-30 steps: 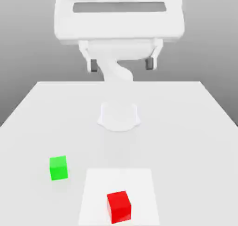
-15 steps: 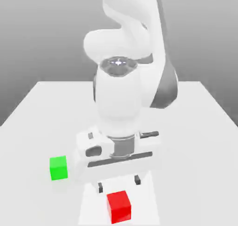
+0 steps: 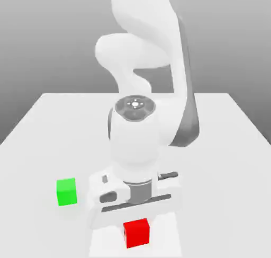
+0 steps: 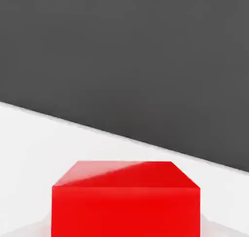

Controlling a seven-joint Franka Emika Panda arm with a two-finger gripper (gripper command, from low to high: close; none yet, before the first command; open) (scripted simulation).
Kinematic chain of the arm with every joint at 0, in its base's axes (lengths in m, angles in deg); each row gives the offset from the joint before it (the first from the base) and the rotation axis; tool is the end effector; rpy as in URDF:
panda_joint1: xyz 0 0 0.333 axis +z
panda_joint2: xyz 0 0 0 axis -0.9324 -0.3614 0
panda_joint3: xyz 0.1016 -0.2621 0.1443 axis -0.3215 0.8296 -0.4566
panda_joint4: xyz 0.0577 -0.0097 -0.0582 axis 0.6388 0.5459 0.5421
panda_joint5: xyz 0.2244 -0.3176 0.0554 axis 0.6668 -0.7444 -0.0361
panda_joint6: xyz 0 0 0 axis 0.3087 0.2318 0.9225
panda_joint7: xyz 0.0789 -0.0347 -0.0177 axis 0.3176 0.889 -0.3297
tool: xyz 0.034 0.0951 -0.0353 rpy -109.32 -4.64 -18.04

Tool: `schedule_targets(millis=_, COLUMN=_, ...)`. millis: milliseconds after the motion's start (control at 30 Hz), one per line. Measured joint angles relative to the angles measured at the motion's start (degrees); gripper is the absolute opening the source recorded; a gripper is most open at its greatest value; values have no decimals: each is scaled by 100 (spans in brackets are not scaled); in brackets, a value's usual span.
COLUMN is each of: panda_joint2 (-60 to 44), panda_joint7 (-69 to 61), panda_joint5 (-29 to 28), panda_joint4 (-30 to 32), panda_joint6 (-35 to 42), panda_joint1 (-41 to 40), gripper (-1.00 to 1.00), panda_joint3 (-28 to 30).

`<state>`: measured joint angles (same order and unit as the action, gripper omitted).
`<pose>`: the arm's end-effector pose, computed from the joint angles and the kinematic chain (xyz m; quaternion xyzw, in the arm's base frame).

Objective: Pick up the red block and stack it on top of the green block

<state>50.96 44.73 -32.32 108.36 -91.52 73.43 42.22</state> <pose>0.4674 -0.0033 0.2028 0.9670 -0.2547 0.0000 0.0004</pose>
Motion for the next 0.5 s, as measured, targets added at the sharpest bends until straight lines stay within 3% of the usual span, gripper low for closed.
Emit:
schedule_targets(millis=333, panda_joint2=2010, panda_joint7=1356, panda_joint5=-818, panda_joint4=1715, panda_joint6=259, panda_joint1=-1836, gripper=-100, panda_joint3=1125)
schedule_targets(millis=500, panda_joint2=1500, panda_joint7=1174, panda_joint5=-413, panda_joint4=1897, panda_joint6=-421, panda_joint1=-1823, gripper=-100, panda_joint3=1322)
